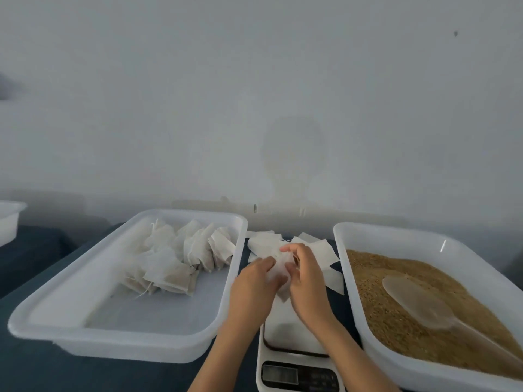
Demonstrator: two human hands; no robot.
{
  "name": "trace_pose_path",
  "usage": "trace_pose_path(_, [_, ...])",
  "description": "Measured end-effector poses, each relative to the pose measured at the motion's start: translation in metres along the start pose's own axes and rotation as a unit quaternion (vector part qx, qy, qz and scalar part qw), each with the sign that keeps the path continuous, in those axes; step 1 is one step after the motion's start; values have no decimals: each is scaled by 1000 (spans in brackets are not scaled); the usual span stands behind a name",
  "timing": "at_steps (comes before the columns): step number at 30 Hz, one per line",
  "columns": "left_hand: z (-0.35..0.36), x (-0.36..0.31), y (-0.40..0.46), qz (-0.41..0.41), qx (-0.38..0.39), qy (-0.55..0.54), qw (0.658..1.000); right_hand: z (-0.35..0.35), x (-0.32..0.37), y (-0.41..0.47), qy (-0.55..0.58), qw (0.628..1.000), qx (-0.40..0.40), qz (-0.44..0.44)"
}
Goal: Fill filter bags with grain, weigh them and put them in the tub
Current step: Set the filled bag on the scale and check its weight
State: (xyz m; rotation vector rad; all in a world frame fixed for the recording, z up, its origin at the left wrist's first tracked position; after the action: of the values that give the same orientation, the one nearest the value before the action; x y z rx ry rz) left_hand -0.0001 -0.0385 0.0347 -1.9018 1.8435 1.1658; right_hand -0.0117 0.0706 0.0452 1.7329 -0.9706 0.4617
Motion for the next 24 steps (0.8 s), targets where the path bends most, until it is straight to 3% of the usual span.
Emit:
trace_pose_path(5, [-76,7,6,2,-78,7,997,42,52,29,47,998,14,-40])
trace_pose_path(8, [-122,42,10,-71,-70,47,994,89,66,34,45,998,50,-7])
trace_pose_path(10, [-149,78,12,-141,-39,64,987,130,69,31,45,990,119,52])
trace_pose_path(14, [-191,161,12,-261,23,115,958,211,73,14,20,938,296,179])
trace_pose_path(17, [-211,206,5,-323,67,141,933,261,82,-16,52,849,449,275])
trace_pose_path(19, [-217,225,0,-338,95,159,923,284,91,-31,24,814,520,258])
trace_pose_path(21, [-219,235,-3,-330,125,210,912,298,100,-36,-44,808,557,188])
trace_pose_path(24, [-220,233,-5,-298,140,317,889,309,106,-36,-84,809,562,153])
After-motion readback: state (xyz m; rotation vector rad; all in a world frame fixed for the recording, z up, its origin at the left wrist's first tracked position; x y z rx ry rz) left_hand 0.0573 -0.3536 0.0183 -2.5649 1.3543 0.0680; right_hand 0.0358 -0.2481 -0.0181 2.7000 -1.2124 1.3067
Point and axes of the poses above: each hand's wrist, its own y-axis towards the middle knuckle, its own z-axis out of the palm, x = y × z, the point moved 6 cm from there along y, towards the middle knuckle, and after that the axes turned 3 degrees about -z, right-handed, at the moved point
